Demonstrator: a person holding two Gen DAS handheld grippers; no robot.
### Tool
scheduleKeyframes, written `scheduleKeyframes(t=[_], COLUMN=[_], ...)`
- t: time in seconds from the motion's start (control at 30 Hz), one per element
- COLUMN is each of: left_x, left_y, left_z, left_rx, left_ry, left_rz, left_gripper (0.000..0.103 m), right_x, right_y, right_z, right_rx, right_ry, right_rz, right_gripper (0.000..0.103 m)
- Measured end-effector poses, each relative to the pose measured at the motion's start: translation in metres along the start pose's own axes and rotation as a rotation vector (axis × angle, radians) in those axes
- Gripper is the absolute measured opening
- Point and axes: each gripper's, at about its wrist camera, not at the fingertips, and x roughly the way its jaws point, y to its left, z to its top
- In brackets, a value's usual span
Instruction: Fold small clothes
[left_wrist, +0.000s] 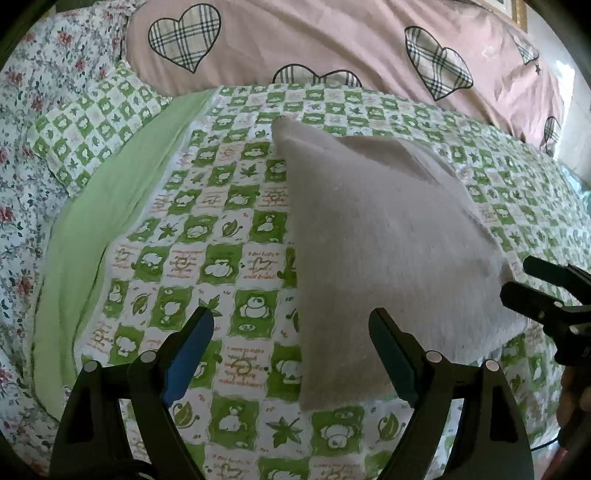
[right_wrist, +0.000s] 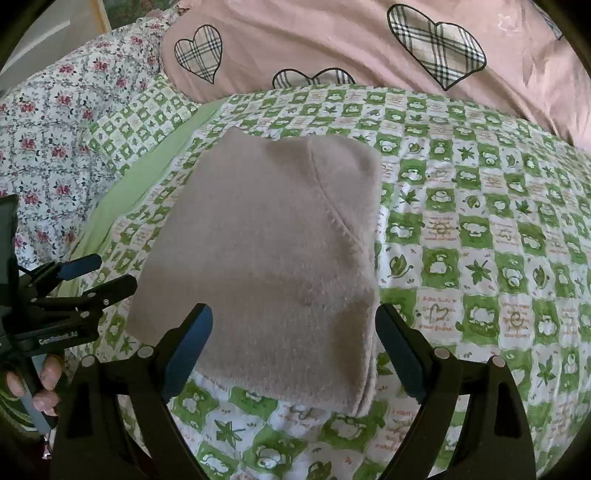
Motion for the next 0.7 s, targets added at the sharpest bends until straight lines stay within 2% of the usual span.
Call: scheduleKeyframes(t=[0.5, 0.7], left_x=[0.006, 0.010], left_y=[-0.005, -0.006], left_z=[0.013, 0.019], left_rx=[-0.014, -0.021], left_ry=[-0.011, -0.015], left_rz=[-0.015, -0.046], left_gripper=[0.086, 0.086], right_x=[0.014, 0.018], right_y=[-0.006, -0.010], right_z=[0.013, 0.020], right_rx=[0.037, 0.064], right_ry=[0.009, 0.004], right_rz=[0.026, 0.036], right_gripper=[0.090, 0.090])
